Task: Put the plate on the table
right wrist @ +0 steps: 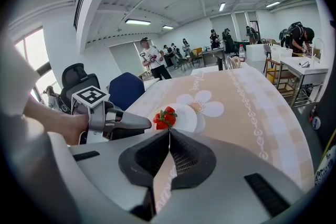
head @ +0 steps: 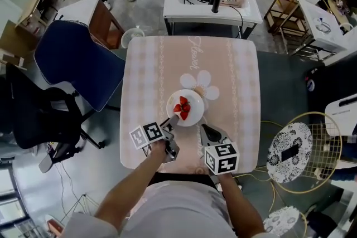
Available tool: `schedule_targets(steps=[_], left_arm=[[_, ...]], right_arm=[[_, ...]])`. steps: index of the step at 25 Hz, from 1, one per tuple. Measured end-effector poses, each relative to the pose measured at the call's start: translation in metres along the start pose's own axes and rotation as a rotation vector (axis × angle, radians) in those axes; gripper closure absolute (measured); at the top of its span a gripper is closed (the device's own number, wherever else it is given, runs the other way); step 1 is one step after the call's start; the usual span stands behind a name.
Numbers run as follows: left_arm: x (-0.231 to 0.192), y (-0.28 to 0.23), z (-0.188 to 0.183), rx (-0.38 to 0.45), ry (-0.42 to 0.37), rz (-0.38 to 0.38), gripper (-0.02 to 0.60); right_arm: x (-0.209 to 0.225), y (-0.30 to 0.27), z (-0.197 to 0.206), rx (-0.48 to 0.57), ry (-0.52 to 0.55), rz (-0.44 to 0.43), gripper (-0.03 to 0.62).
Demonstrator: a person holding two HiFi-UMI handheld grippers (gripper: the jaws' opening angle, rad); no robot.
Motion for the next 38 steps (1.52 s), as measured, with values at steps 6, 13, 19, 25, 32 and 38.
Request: schedule_targets(steps=[6, 13, 19, 25, 32, 38], left_arm=[[0.005, 0.014, 0.002, 0.032, -0.021, 0.001, 0.434], [0.024, 0.037, 0.012, 0.076, -0.142, -0.006, 0.436], [0.040, 0.056, 0.026, 0.087, -0.266, 0.014, 0.437], [0.052, 0.077, 0.030, 0.092, -0.333, 0.057, 0.457], [0.066, 0.117, 0.030, 0.135, -0.512, 0.124, 0.492], [0.071, 0.144, 0.041, 0.138, -0.630, 0.138, 0.531]], right_arm=[[-0.002, 0.007, -0.001, 0.019, 0.003, -0.021, 0.589], [-0.008, 0.015, -0.001, 0.046, 0.017, -0.072, 0.589], [-0.020, 0.022, -0.003, 0.071, 0.018, -0.100, 0.589], [-0.039, 0.030, -0.009, 0.109, 0.032, -0.087, 0.589], [-0.069, 0.041, -0.010, 0.149, 0.023, -0.031, 0.589], [-0.101, 0.063, -0.005, 0.188, 0.056, -0.010, 0.589]])
Point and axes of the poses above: the fingertips, and each gripper's own axes: y backward along the fingers, x to its right, z out of its underside, the point moved 7 cm from there along y, backward along the fingers, and after that the axes turned 2 degrees about -z, right-handed, at the moved point
